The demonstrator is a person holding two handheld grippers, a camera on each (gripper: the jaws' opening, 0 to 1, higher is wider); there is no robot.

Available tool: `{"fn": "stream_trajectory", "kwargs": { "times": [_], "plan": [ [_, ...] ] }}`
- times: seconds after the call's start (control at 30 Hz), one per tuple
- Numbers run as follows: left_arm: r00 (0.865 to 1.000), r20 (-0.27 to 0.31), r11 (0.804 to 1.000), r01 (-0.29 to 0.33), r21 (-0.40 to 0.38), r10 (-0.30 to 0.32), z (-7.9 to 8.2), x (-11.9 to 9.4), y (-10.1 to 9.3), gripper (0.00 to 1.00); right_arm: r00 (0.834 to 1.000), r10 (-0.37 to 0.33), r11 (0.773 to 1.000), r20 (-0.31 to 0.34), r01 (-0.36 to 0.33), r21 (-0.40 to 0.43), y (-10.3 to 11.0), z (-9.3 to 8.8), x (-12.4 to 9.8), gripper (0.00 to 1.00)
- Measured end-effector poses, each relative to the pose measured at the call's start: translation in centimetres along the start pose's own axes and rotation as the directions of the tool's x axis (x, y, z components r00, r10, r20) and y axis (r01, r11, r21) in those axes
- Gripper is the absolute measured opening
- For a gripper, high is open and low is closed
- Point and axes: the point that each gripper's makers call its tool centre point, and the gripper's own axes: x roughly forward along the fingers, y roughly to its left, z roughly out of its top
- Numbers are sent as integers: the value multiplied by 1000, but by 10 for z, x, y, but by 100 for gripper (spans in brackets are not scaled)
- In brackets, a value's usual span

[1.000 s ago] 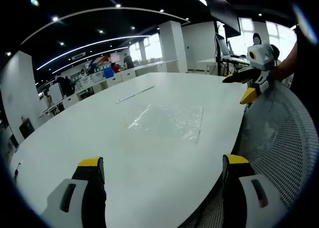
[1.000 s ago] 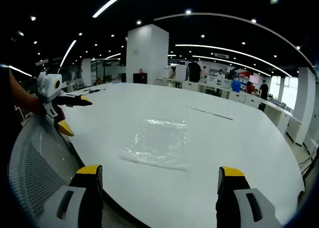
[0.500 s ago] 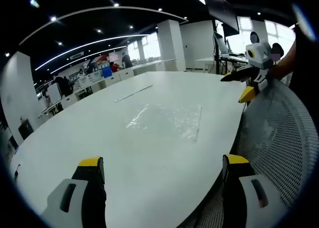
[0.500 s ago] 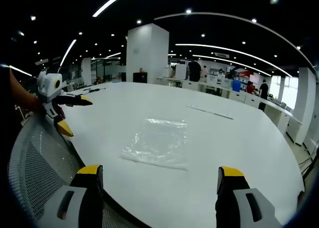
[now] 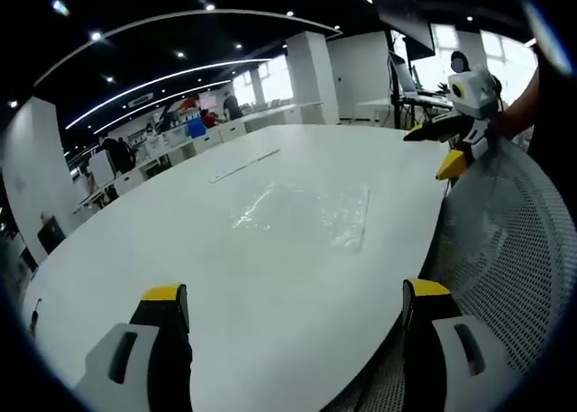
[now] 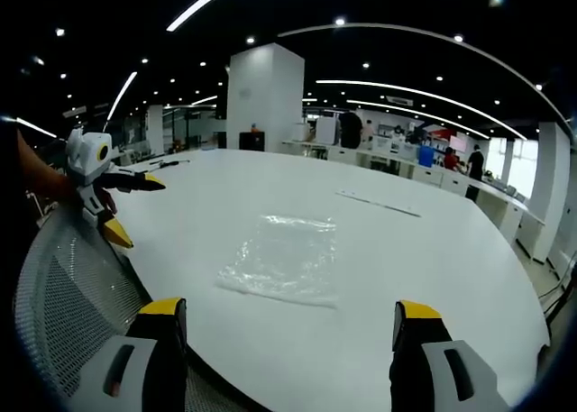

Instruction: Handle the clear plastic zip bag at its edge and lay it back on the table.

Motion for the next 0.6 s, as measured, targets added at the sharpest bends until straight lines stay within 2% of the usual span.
{"fn": "stream_trajectory", "kwargs": {
  "times": [0.23,0.4,0.6],
  "plan": [
    [999,-42,997,8,73,-5,3,2,-2,99,1000,-3,1000,3,3,3,-1,1,0,95],
    [1000,-22,994,-1,109,3,20,7,1,97,1000,-5,1000,4,5,4,-1,0,0,95],
    [999,-33,992,14,128,-10,21,16,2,96,1000,-6,1000,6,6,5,-2,0,-1,95]
  ]
}}
